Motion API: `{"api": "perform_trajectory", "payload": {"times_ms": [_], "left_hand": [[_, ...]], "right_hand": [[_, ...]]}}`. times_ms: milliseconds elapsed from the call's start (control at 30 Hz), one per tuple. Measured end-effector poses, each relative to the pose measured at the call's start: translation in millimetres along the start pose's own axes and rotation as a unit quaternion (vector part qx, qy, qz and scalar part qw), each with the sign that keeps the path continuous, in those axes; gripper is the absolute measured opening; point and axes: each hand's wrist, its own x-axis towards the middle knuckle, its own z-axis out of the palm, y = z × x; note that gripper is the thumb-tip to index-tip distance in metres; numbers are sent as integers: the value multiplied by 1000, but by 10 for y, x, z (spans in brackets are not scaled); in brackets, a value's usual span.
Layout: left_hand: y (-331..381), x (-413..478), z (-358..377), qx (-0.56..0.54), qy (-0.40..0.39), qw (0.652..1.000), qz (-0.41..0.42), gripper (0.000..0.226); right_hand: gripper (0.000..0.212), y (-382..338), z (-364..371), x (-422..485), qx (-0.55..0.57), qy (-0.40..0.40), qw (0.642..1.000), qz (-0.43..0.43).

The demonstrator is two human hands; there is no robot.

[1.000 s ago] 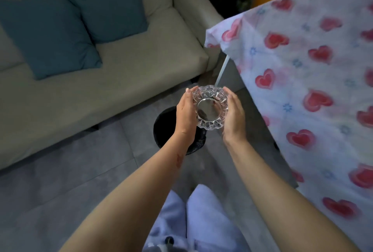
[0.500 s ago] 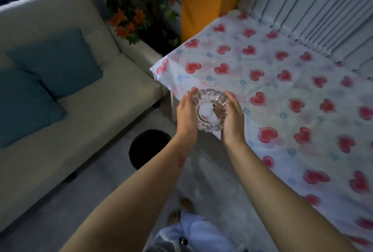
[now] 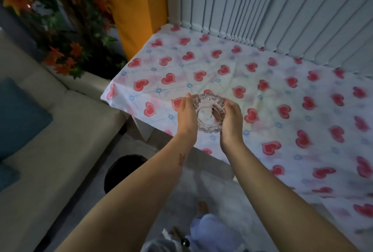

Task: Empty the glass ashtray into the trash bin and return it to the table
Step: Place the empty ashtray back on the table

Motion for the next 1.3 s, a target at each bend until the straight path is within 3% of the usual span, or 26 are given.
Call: {"api": "perform_trajectory", "payload": {"times_ms": [367, 467, 567, 667, 833, 1133, 1300], "left_hand": [[-37, 543, 1462, 91, -101, 991, -4, 26], [-9, 747, 1911, 84, -106, 991, -13, 32], [-16, 950, 2311, 97, -93, 991, -25, 52], [-95, 1216, 2639, 113, -72, 990, -43, 70], [-98, 1482, 2943, 112, -73, 989, -61, 48], [-252, 2173, 3304, 152, -89, 981, -77, 42], [-344, 2541, 3500, 178, -83, 979, -61, 47]], "right_hand": [[23, -405, -742, 1115, 103, 124, 987, -3], [24, -503, -902, 1610, 113, 156, 981, 7], [19, -544, -1073, 2085, 133, 159, 978, 28], [28, -582, -1209, 2502, 96, 130, 986, 31], [23, -506, -1315, 2945, 35, 127, 990, 44], [14, -323, -1234, 3673, -51, 154, 985, 53], [25, -229, -1233, 4086, -50, 175, 982, 46]]}}
